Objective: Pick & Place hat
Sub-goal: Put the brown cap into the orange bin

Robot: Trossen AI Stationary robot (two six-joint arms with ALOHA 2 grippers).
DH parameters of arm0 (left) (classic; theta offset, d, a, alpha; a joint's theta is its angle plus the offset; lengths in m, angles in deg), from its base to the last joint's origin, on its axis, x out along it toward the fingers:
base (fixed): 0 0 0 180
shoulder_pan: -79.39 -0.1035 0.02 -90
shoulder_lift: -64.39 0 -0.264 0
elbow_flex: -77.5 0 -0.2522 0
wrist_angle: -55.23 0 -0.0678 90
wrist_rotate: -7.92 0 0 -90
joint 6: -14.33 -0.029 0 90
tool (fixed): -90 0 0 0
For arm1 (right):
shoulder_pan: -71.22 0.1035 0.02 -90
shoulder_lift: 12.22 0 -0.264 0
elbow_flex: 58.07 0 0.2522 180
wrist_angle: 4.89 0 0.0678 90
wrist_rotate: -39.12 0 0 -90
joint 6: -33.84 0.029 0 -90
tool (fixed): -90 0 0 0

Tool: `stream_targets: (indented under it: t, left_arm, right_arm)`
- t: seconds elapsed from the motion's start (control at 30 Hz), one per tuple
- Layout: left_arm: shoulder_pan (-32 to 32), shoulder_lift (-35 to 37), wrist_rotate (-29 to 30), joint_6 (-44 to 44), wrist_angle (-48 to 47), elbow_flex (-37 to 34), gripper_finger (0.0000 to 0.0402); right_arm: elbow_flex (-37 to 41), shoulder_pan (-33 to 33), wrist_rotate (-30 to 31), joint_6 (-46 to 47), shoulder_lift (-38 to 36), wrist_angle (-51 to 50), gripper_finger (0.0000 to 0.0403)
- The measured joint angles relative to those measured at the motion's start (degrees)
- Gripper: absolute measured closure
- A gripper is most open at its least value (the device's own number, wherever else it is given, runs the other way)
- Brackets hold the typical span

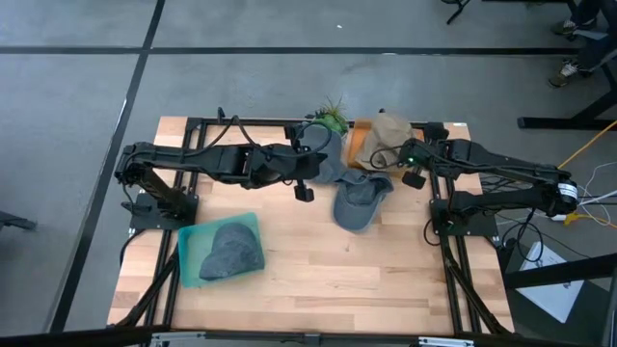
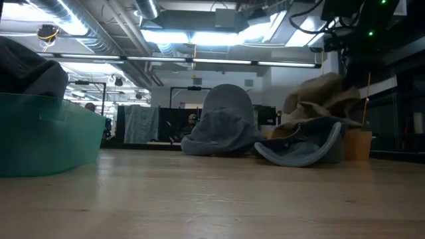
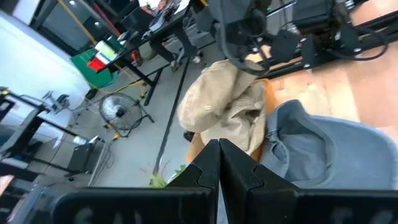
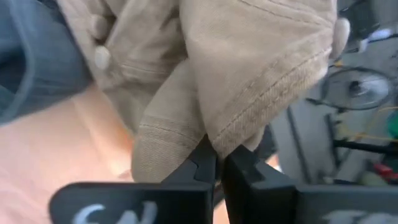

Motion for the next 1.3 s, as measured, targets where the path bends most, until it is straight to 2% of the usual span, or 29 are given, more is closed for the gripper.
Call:
stream_targets:
  t: [0.13,0.33,0.5,0.63,0.73,0.87,1.3]
  left_arm:
    - [0.0,0.0,2.0,0.0,-0.12,0.0,0.0397]
    - [0.0,0.0,2.2,0.0,-0.9,0.0,0.04]
    - [0.0,0.0,2.75,-0.92,-1.2,0.0,0.0397]
    - [0.0,-0.02,2.72,-0.92,-1.47,-0.02,0.04]
    - [0.0,-0.02,2.68,-0.91,-1.76,-0.02,0.0399]
    - [0.0,-0.02,2.66,-0.9,-2.14,-0.04,0.0397]
    - [0.04,-0.04,2.6,0.04,-2.29,-0.04,0.0399]
  right_arm:
    - [0.0,0.01,-3.48,4.53,0.0,0.0,0.0354]
    - [-1.51,-0.01,-4.52,9.45,0.0,-0.68,0.0253]
    - [-8.68,-0.01,-9.64,15.51,0.0,-6.06,0.0171]
    - [-15.56,-0.01,-9.52,19.57,-0.07,-6.94,0.013]
    - [-18.66,-0.03,-6.96,19.54,0.13,-3.51,0.0116]
    - [-19.01,-0.99,-5.47,16.98,1.43,0.56,0.0115]
    - [-18.84,-11.48,-5.41,14.52,12.33,-0.04,0.0118]
